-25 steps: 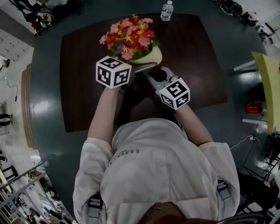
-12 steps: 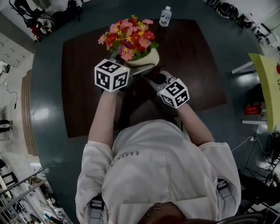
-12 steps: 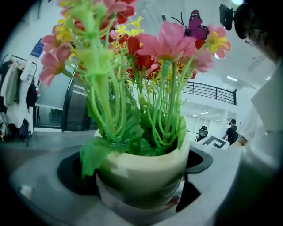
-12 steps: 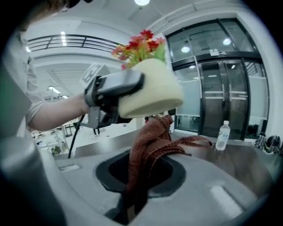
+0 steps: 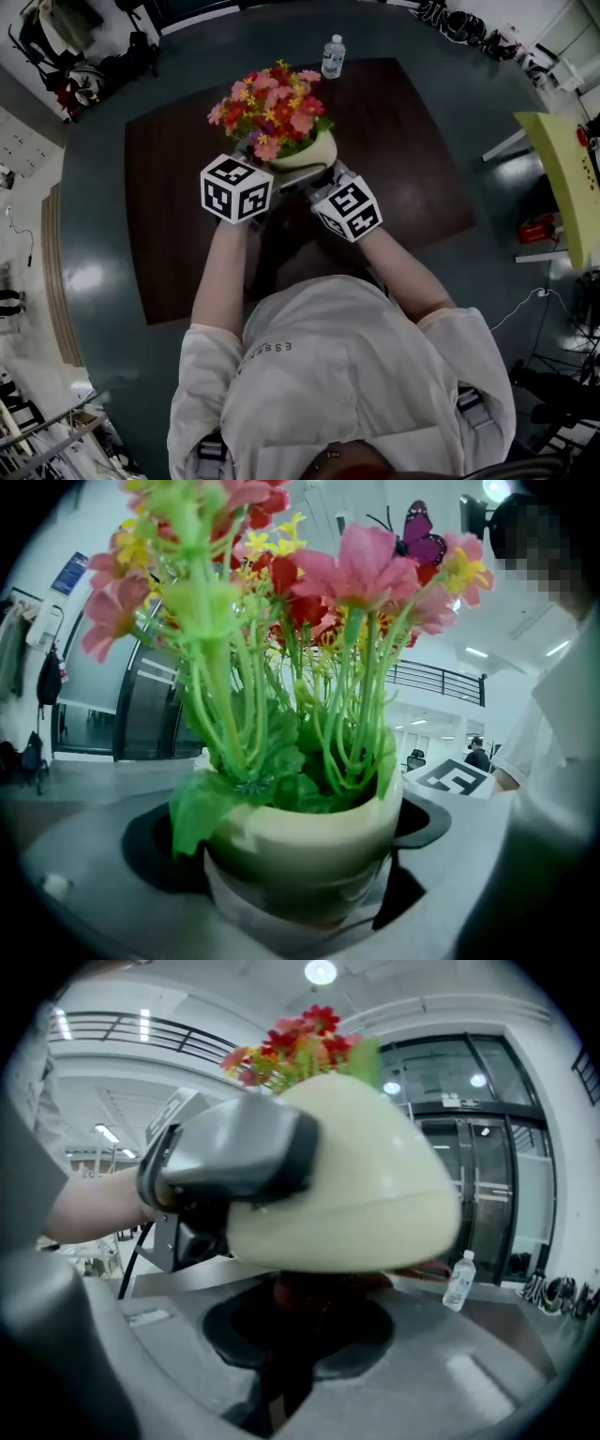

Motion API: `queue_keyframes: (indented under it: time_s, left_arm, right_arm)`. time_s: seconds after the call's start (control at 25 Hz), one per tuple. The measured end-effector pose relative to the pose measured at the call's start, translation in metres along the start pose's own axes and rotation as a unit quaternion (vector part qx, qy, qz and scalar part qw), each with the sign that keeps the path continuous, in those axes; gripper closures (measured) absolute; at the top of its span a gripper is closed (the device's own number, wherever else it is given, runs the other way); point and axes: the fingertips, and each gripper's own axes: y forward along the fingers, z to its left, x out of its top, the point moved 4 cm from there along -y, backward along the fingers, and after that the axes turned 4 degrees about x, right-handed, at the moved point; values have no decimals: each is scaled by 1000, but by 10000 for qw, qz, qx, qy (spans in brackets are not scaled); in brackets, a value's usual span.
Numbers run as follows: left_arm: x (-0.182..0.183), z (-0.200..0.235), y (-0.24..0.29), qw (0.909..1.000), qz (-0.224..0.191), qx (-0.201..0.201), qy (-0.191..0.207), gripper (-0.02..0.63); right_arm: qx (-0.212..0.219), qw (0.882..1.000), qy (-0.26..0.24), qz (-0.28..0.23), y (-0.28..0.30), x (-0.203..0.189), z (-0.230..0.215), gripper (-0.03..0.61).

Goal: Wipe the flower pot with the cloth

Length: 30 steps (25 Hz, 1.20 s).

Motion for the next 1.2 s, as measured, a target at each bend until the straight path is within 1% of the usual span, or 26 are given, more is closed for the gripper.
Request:
queue_keyframes:
  time_s: [0.08, 0.16, 0.28, 0.36, 0.4, 0.44, 0.48, 0.52, 0.6, 0.64, 0.68, 0.72, 0.8, 0.88, 0.96, 1.08, 1.2]
  left_arm:
    - [3, 0, -1, 9999, -79, -50, -63, 14]
    - [4, 2, -2, 9999, -119, -24, -97, 14]
    - [1, 7, -4, 9999, -116, 75, -100, 14]
    - [-2, 13, -8, 9996, -198, 154, -128, 14]
    - [-4, 17, -10, 9994, -241, 199, -127, 14]
    - [-9, 20, -13, 9993, -256, 242, -101, 14]
    - [-15, 22, -16, 9993, -225, 280, -47, 14]
    - [-22, 25, -19, 9994, -147, 314, 29, 14]
    - [-38, 27, -23, 9989, 96, 398, 212, 14]
    - [-47, 27, -23, 9983, 225, 438, 305, 14]
    - [-56, 28, -21, 9977, 336, 461, 370, 14]
    - [-65, 28, -19, 9973, 420, 467, 387, 14]
    - [-87, 30, -13, 9972, 528, 461, 266, 14]
    - [-112, 31, -7, 9967, 649, 476, 65, 14]
    - [-135, 33, -1, 9956, 791, 493, -67, 14]
    - [-163, 36, 12, 9942, 934, 517, -94, 14]
    - [-192, 40, 16, 9914, 1153, 619, -80, 14]
  right_arm:
    - [194, 9995, -227, -37, 3, 4, 14, 526]
    - [424, 9986, -308, -116, 3, 3, 24, 526]
    - [1010, 9933, -534, -139, -2, -4, 41, 526]
    - [1375, 9883, -648, 132, -3, -19, 51, 526]
    - [1390, 9877, -615, 358, -4, -31, 50, 526]
    - [1266, 9889, -496, 592, -5, -45, 43, 526]
    - [1032, 9912, -266, 787, -7, -59, 32, 526]
    - [735, 9931, 87, 911, -11, -71, 17, 526]
    - [142, 9910, 986, 889, -21, -85, -14, 526]
    - [-91, 9878, 1353, 769, -26, -85, -28, 526]
    - [-270, 9854, 1559, 628, -31, -81, -39, 526]
    - [-408, 9849, 1603, 503, -35, -74, -48, 526]
    - [-564, 9870, 1464, 353, -37, -62, -58, 526]
    - [-522, 9887, 1366, 343, -32, -60, -60, 526]
    - [-374, 9899, 1295, 440, -24, -68, -55, 526]
    - [-222, 9901, 1153, 768, -9, -91, -50, 526]
    - [-137, 9857, 1270, 1099, 1, -119, -43, 526]
